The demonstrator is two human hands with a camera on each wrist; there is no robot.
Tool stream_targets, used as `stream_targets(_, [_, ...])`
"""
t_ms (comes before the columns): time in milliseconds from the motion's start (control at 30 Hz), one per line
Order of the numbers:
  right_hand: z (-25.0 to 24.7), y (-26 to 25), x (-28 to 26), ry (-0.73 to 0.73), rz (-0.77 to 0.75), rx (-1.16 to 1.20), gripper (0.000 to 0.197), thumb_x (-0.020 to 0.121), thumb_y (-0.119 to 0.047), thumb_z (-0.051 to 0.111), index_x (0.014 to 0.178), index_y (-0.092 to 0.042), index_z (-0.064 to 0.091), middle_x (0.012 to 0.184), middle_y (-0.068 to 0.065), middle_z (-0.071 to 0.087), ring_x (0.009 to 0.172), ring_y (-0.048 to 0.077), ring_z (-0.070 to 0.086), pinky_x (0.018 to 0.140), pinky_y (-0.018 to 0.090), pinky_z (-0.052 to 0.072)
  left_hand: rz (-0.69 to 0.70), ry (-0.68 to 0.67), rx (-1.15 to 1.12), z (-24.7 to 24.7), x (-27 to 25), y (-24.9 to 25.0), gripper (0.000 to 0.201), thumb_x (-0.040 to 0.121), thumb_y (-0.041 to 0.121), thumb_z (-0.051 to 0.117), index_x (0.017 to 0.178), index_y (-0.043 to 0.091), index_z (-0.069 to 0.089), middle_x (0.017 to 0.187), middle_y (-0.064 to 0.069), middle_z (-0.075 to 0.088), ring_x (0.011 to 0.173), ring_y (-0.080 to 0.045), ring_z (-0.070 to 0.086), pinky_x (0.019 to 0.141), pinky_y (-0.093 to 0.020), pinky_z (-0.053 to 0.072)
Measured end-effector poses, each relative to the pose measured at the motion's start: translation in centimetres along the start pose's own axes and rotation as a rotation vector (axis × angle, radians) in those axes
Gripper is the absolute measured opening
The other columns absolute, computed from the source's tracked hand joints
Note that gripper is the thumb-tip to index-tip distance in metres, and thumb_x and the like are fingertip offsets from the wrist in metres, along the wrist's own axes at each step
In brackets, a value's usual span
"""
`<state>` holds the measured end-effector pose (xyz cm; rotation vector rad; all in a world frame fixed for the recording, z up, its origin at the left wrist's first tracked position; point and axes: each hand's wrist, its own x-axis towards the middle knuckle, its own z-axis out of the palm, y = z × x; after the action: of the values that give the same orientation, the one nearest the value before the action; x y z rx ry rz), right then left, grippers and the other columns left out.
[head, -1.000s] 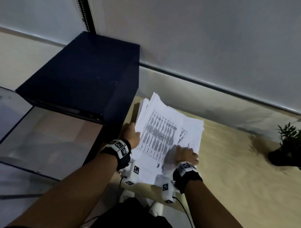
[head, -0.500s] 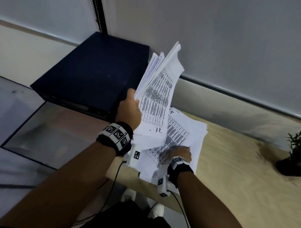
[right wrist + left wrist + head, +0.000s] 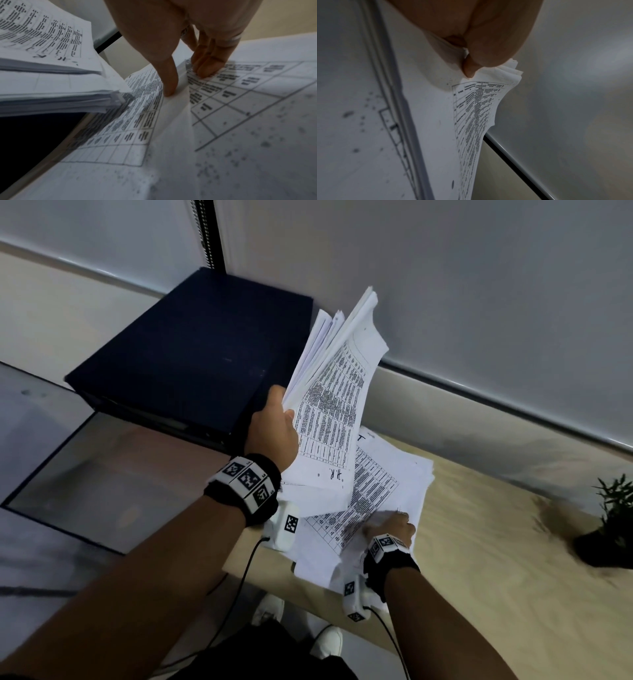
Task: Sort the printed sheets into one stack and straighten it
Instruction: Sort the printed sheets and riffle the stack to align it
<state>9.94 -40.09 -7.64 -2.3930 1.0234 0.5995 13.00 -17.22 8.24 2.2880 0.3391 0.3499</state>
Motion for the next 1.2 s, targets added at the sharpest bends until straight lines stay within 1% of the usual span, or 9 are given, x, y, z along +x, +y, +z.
stream_targets(100, [-0.1, 0.1, -0.6, 0.076, 0.008, -0.069, 0.087, 0.077, -0.047, 0.071, 0.14, -0.001, 0.032, 0.139, 0.02, 0.039, 0.129, 0.036, 0.037, 0.105, 0.045, 0.036, 0.002, -0.013, -0.008, -0.1, -0.2, 0.2, 0.028, 0.099, 0.012, 0.048, 0.127, 0.013, 0.043, 0.073, -0.008, 0.056, 0.067, -0.033, 0.058, 0.061, -0.034, 0.042])
stream_targets(233, [2.5, -1.1, -3.8, 0.132, -0.002, -0.084, 0.138, 0.053, -0.08, 0.068, 0.148, 0.003, 0.011, 0.151, 0.02, 0.015, 0.139, 0.038, 0.017, 0.111, 0.053, 0.022, -0.006, -0.014, -0.001, -0.4, -0.3, 0.7, 0.026, 0.099, 0.012, 0.047, 0.125, 0.014, 0.043, 0.07, -0.005, 0.054, 0.064, -0.03, 0.055, 0.059, -0.033, 0.039])
stream_targets(300, [3.5, -1.1, -3.7, 0.106, -0.016, -0.083, 0.139, 0.056, -0.076, 0.069, 0.152, -0.001, 0.001, 0.158, 0.015, 0.002, 0.144, 0.04, 0.006, 0.113, 0.057, 0.014, 0.014, -0.015, 0.004, -0.8, -0.2, 0.9, 0.024, 0.099, 0.012, 0.048, 0.123, 0.014, 0.043, 0.066, -0.002, 0.052, 0.061, -0.029, 0.055, 0.057, -0.033, 0.039])
stream_targets(433, [2.0, 0.6, -0.7, 0.066, -0.11, -0.212, 0.113, 0.061, -0.075, 0.059, 0.147, -0.009, 0.028, 0.145, 0.008, 0.029, 0.127, 0.035, 0.028, 0.099, 0.051, 0.032, 0.034, 0.005, -0.024, -1.5, 0.2, 0.7, 0.023, 0.099, 0.01, 0.049, 0.12, 0.013, 0.044, 0.074, -0.007, 0.059, 0.065, -0.03, 0.058, 0.059, -0.037, 0.045])
stream_targets(500, [0.3, 1.9, 0.2, 0.058, -0.122, -0.254, 0.11, 0.062, -0.072, 0.064, 0.145, -0.01, 0.029, 0.144, 0.011, 0.031, 0.129, 0.035, 0.028, 0.102, 0.05, 0.032, 0.03, 0.001, -0.061, -1.5, 0.2, 0.6, 0.024, 0.098, 0.01, 0.049, 0.122, 0.013, 0.044, 0.079, -0.009, 0.062, 0.069, -0.03, 0.06, 0.062, -0.039, 0.049])
stream_targets(600, [-1.7, 3.2, 0.2, 0.059, -0.094, -0.185, 0.114, 0.061, -0.063, 0.078, 0.145, -0.012, 0.02, 0.147, 0.013, 0.022, 0.131, 0.038, 0.026, 0.107, 0.049, 0.031, 0.013, -0.006, -0.09, -1.3, 0.2, 0.4, 0.027, 0.098, 0.011, 0.049, 0.124, 0.014, 0.045, 0.088, -0.01, 0.066, 0.077, -0.031, 0.063, 0.071, -0.04, 0.052])
stream_targets(867, [-2.8, 2.5, 0.5, -0.067, -0.062, -0.096, 0.136, 0.064, -0.039, 0.087, 0.152, -0.008, -0.011, 0.151, 0.022, 0.025, 0.136, 0.039, 0.035, 0.11, 0.049, 0.036, -0.002, -0.019, -0.071, -1.1, 0.5, 1.3, 0.03, 0.099, 0.01, 0.05, 0.129, 0.012, 0.044, 0.086, -0.009, 0.061, 0.074, -0.028, 0.056, 0.068, -0.032, 0.04])
stream_targets(1000, [-3.1, 2.9, 0.1, -0.039, -0.059, 0.043, 0.112, 0.076, -0.035, 0.079, 0.15, 0.004, 0.005, 0.142, 0.024, 0.044, 0.127, 0.036, 0.05, 0.102, 0.039, 0.045, -0.014, -0.011, -0.091, -0.7, 0.9, 1.1, 0.032, 0.099, 0.009, 0.051, 0.13, 0.011, 0.045, 0.094, -0.012, 0.065, 0.079, -0.029, 0.058, 0.071, -0.033, 0.044])
stream_targets(1200, [-0.7, 0.9, -2.3, 0.129, -0.008, -0.041, 0.102, 0.081, -0.051, 0.068, 0.147, 0.005, 0.013, 0.139, 0.02, 0.039, 0.126, 0.035, 0.043, 0.1, 0.042, 0.042, -0.062, -0.034, -0.102, -0.1, 0.7, 1.2, 0.03, 0.099, 0.006, 0.05, 0.129, 0.008, 0.046, 0.089, -0.006, 0.057, 0.077, -0.024, 0.053, 0.069, -0.031, 0.039])
